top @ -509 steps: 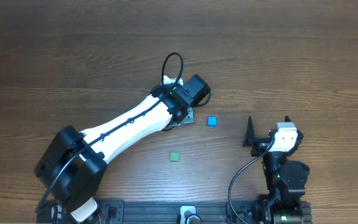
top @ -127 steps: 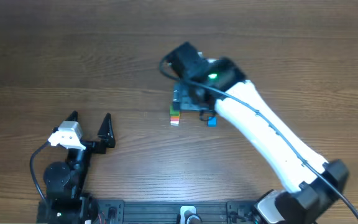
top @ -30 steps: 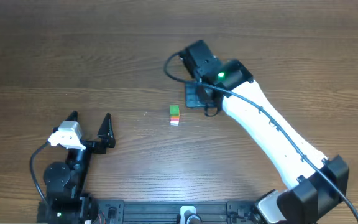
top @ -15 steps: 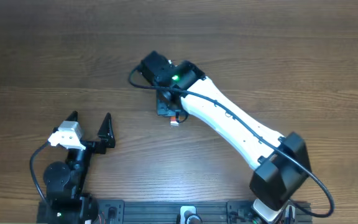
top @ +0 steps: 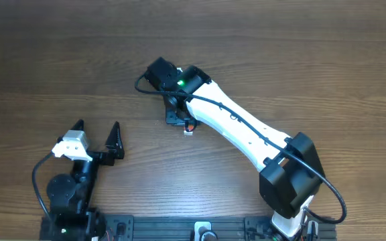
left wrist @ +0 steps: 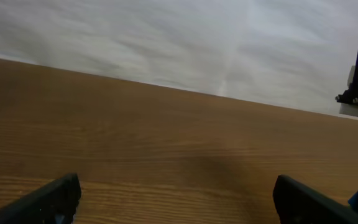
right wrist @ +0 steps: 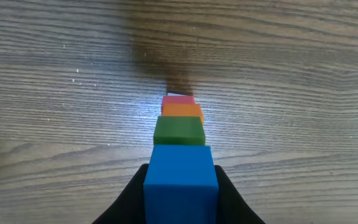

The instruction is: Stack Cubes

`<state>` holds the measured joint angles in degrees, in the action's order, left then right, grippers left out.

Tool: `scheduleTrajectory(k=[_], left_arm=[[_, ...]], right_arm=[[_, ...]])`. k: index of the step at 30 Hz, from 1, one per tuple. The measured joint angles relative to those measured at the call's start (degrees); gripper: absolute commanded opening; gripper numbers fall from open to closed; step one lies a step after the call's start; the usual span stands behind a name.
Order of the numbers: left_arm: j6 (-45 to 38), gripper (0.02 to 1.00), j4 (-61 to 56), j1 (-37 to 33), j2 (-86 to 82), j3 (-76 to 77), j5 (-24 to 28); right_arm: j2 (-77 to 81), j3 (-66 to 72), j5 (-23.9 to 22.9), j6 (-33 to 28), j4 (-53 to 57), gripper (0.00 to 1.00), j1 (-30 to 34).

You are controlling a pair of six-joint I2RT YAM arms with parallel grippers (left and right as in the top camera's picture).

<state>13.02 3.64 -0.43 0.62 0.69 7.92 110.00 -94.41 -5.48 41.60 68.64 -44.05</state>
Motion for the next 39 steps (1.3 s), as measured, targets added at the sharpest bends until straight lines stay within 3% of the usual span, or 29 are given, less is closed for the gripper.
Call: scheduleTrajectory(k=[26, 36, 39], left_arm=[[0.00, 1.000, 0.00, 0.00, 0.00, 0.00, 0.00], [0.00, 1.000, 0.00, 0.00, 0.00, 0.00, 0.00], [0.00, 1.000, 0.00, 0.00, 0.00, -0.02, 0.02]], right_arm=[[1.20, 0.00, 0.00, 0.20, -1.40, 0.200, 0.00], [1.20, 0.00, -0.02, 0.26, -1.44, 0.432, 0.00], [1.20, 0.00, -0.02, 0.35, -1.55, 0.676, 0.00]])
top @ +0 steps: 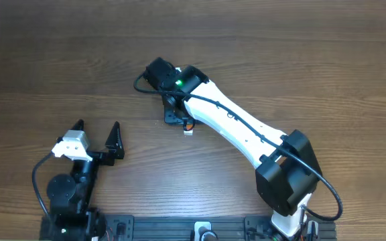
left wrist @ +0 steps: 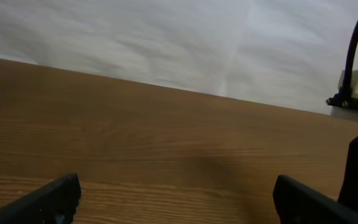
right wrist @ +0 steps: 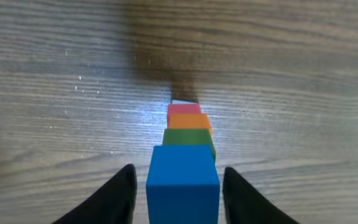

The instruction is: Stack Cubes

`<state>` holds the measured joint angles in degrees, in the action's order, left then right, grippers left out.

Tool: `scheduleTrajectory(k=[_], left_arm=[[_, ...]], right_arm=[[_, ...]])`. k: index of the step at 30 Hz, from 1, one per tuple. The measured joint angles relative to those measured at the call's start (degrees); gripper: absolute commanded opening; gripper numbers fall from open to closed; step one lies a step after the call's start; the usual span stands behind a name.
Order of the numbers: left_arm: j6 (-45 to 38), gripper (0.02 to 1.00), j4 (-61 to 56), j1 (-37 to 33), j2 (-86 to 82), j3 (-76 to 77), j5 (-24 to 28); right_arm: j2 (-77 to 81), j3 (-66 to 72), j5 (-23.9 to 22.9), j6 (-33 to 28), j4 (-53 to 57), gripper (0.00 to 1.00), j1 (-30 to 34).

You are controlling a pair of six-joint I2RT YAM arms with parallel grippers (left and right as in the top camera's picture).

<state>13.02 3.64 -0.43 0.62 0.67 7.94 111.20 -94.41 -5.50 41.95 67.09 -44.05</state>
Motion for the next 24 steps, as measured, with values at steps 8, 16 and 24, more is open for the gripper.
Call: scheduleTrajectory(k=[8, 16, 24], left_arm=[[0.00, 1.000, 0.00, 0.00, 0.00, 0.00, 0.00], [0.02, 1.000, 0.00, 0.00, 0.00, 0.00, 0.00], [0.00, 1.000, 0.00, 0.00, 0.00, 0.00, -0.02]], right_arm=[[0.00, 0.00, -0.07, -0.31, -0.85, 0.993, 0.00], [-3.08, -3.93, -4.44, -8.13, -2.21, 0.993, 3.13], [-24.50, -5.53, -15.41, -19.02, -1.70, 0.993, 16.59]])
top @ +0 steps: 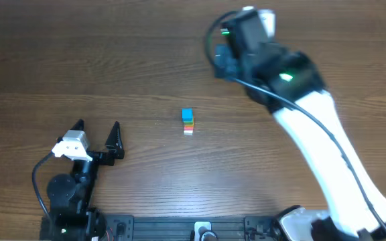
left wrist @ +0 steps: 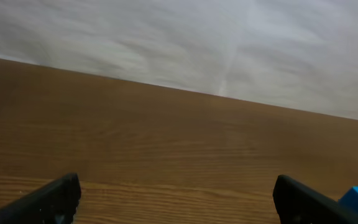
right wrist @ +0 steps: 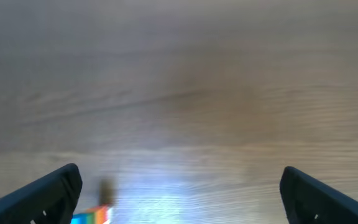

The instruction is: Stack Cubes

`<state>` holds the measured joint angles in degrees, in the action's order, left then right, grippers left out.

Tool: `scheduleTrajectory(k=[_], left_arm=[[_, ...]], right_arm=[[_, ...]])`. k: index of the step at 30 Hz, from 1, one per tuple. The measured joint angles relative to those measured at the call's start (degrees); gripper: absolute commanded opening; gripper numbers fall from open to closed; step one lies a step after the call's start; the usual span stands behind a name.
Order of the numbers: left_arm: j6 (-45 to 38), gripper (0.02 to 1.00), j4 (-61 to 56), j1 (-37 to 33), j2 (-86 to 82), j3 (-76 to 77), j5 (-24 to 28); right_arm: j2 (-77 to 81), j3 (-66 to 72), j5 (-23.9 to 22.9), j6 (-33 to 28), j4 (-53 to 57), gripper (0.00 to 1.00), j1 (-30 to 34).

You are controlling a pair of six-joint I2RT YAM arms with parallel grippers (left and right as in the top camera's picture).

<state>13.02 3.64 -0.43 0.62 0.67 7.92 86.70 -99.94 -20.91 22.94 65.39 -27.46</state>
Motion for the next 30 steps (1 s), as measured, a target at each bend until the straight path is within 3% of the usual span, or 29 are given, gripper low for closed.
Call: scheduleTrajectory(k=[5, 10, 15, 20, 24, 30], left_arm=[[0.00, 1.000, -0.02, 0.00, -0.04, 0.00, 0.00], [0.00, 1.000, -0.02, 0.00, -0.04, 0.00, 0.02], [0.00, 1.000, -0.02, 0.00, -0.04, -0.02, 0.00], [0.00, 1.000, -0.02, 0.00, 0.00, -0.02, 0.00], [0.00, 1.000, -0.02, 0.00, -0.02, -0.02, 0.00], [0.00, 1.000, -0.04, 0.00, -0.04, -0.02, 0.00]], right_arm=[[-16.11, 15.34, -1.66, -5.66, -8.48, 0.993, 5.51], [-32.57, 34.71, -2.01, -6.93, -16.92, 0.993, 12.68], [-53.68, 56.52, 4.61, -8.59, -33.77, 0.993, 19.98], [-68.65, 74.03, 11.15, -10.88, -45.38, 0.993, 22.69], [-76.59, 82.58, 12.20, -11.19, -53.88, 0.993, 23.04], [-81.94, 89.53, 12.02, -10.40, -56.85, 0.993, 23.32]])
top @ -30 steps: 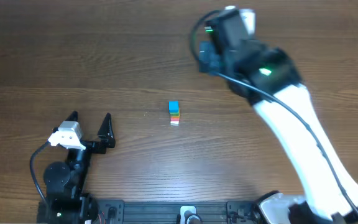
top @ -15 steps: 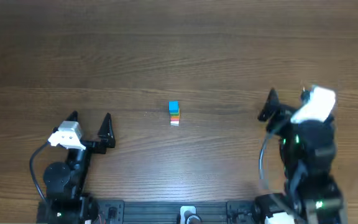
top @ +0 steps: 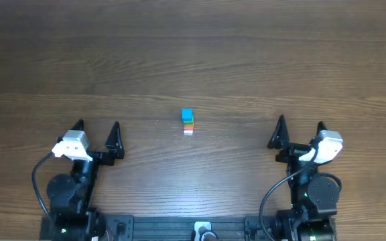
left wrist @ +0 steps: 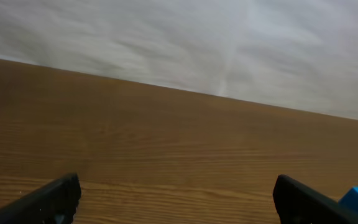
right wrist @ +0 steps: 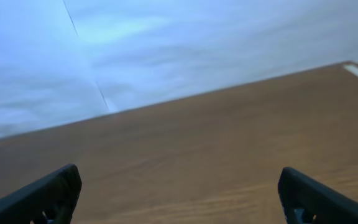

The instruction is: Stack Cubes

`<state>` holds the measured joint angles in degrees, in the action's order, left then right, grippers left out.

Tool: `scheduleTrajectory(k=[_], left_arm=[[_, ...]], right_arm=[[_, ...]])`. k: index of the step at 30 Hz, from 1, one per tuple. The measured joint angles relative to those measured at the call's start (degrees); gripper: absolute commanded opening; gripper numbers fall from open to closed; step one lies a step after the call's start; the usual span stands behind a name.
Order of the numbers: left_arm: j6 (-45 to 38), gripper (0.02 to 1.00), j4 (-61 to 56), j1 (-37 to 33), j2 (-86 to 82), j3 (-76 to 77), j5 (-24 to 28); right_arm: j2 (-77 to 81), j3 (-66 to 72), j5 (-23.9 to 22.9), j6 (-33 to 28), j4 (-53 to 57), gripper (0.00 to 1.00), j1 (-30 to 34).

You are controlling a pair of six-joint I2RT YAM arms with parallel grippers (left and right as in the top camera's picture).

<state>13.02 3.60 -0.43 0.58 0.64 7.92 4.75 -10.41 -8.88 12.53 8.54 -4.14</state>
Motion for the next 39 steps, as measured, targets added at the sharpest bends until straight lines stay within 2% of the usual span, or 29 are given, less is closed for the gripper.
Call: scheduleTrajectory(k=[4, 12, 39], left_arm=[[0.00, 1.000, 0.00, 0.00, 0.00, 0.00, 0.00], [0.00, 1.000, 0.00, 0.00, 0.00, 0.00, 0.00], [0.00, 0.998, 0.02, 0.00, 0.00, 0.00, 0.00]], right_arm=[[-0.48, 3.58, 1.07, -0.55, -0.70, 0.991, 0.04], [-0.59, 9.66, 2.69, -5.46, -4.96, 0.991, 0.09], [-0.59, 9.68, 2.80, -6.54, -4.94, 0.993, 0.09]])
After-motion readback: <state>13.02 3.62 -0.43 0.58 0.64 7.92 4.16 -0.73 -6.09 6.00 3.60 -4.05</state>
